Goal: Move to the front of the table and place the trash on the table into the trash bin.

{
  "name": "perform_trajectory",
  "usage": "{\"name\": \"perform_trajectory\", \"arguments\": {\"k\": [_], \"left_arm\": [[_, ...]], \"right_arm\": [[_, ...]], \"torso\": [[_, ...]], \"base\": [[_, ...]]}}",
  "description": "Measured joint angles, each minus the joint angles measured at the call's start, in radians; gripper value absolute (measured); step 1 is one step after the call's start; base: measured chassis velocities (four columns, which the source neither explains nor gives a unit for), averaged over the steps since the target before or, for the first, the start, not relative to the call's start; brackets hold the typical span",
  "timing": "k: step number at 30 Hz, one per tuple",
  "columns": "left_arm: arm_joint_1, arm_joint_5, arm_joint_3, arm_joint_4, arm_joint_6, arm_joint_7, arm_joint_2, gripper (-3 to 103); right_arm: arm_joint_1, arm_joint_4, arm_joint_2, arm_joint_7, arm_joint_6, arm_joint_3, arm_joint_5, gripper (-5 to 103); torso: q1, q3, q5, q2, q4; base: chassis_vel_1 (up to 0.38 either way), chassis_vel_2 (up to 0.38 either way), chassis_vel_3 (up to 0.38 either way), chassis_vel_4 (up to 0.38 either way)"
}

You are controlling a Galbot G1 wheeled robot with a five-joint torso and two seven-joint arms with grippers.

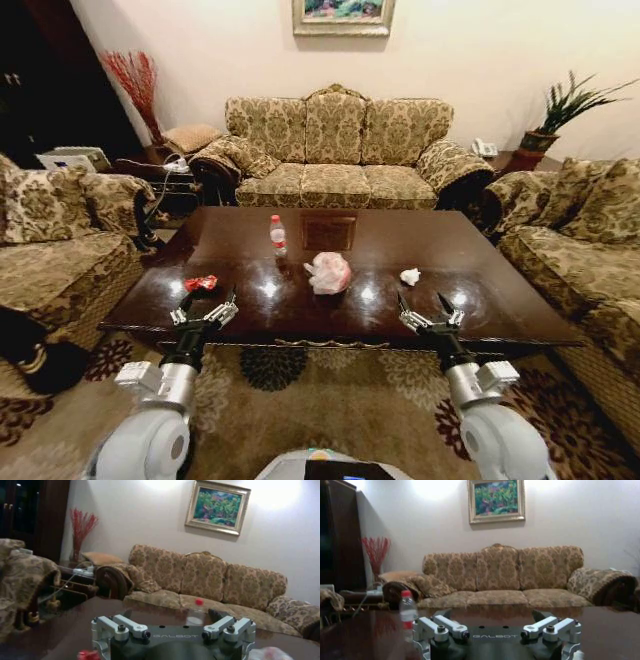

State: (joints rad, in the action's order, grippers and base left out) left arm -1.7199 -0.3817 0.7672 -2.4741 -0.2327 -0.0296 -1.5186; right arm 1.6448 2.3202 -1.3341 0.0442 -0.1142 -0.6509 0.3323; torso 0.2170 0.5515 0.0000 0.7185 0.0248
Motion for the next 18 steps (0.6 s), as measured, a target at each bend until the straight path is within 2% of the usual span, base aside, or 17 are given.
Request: {"name": "perform_trajectory", "arguments": {"k": [3,8,12,18], "left_arm": [[0.000,0.000,0.000,0.000,0.000,0.000,0.000,100],[-0.001,0.000,0.004,0.003,-0.001,0.001,0.000,100],[-0.001,0.000,0.009,0.008,-0.002,0.002,0.002,100],[-0.002,0.000,0.017,0.009,-0.005,0.009,0.004,100]], "right_arm": [[0.000,-0.003,0.000,0.005,0.010,0.000,0.006,100],[0.003,0.001,0.001,0.015,0.004,0.000,0.008,100],[0.003,-0.002,0.003,0.032,0.013,-0.002,0.008,100],[0.003,-0.004,0.003,0.032,0.016,-0.001,0.010,100]], "torso": [[0.000,0.000,-0.0005,0.000,0.0000],[0.000,0.000,-0.0006,0.000,0.0000],[0.000,0.000,0.0009,0.000,-0.0001],[0.000,0.000,0.0005,0.000,-0.0001]], "base": [[0.250,0.236,-0.235,-0.205],[0.120,0.080,-0.101,-0.088],[-0.012,-0.033,0.007,0.026],[0.014,-0.108,-0.046,0.099]]}}
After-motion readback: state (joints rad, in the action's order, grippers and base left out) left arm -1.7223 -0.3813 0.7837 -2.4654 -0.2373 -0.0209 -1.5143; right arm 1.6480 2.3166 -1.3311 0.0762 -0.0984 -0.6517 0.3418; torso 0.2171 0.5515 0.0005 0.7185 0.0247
